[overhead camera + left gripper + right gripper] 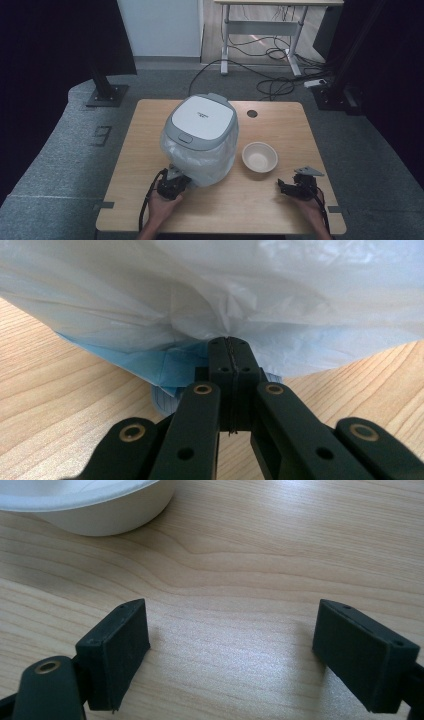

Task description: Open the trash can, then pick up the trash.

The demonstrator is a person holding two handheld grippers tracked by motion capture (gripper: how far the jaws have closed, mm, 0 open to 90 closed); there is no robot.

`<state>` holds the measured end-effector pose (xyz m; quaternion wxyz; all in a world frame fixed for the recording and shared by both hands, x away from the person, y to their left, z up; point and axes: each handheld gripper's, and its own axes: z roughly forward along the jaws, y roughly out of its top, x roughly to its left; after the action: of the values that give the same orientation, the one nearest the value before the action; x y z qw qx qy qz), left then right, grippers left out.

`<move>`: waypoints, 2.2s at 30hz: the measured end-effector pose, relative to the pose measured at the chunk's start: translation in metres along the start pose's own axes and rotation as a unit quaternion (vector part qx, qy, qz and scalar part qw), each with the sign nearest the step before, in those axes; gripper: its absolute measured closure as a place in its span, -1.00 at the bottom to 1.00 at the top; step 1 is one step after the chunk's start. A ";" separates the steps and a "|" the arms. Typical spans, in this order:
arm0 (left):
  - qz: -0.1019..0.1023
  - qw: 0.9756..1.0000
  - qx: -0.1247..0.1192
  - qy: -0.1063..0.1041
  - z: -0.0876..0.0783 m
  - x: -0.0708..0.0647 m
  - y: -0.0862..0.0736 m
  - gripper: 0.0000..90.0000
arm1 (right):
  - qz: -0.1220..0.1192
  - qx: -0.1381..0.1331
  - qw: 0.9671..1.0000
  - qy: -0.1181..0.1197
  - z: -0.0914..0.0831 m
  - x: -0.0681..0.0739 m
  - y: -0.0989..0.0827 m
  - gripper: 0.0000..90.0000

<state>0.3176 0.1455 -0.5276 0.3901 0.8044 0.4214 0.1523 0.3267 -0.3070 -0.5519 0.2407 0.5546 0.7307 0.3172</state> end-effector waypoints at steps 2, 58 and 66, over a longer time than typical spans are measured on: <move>0.000 1.000 0.001 0.000 0.000 0.000 0.000 1.00 | 0.000 0.000 1.000 0.000 0.000 0.000 0.000 -0.69; 0.010 1.000 0.025 0.006 0.008 -0.001 -0.003 1.00 | 0.018 -0.012 1.000 -0.009 -0.004 -0.005 0.002 -0.56; 0.010 1.000 0.025 0.006 0.008 -0.001 -0.003 1.00 | 0.033 -0.036 0.999 0.001 -0.014 -0.008 0.011 -0.55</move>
<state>0.3200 0.1416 -0.5355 0.3661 0.8172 0.4190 0.1505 0.3265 -0.3156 -0.5349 0.2493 0.5694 0.7002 0.3512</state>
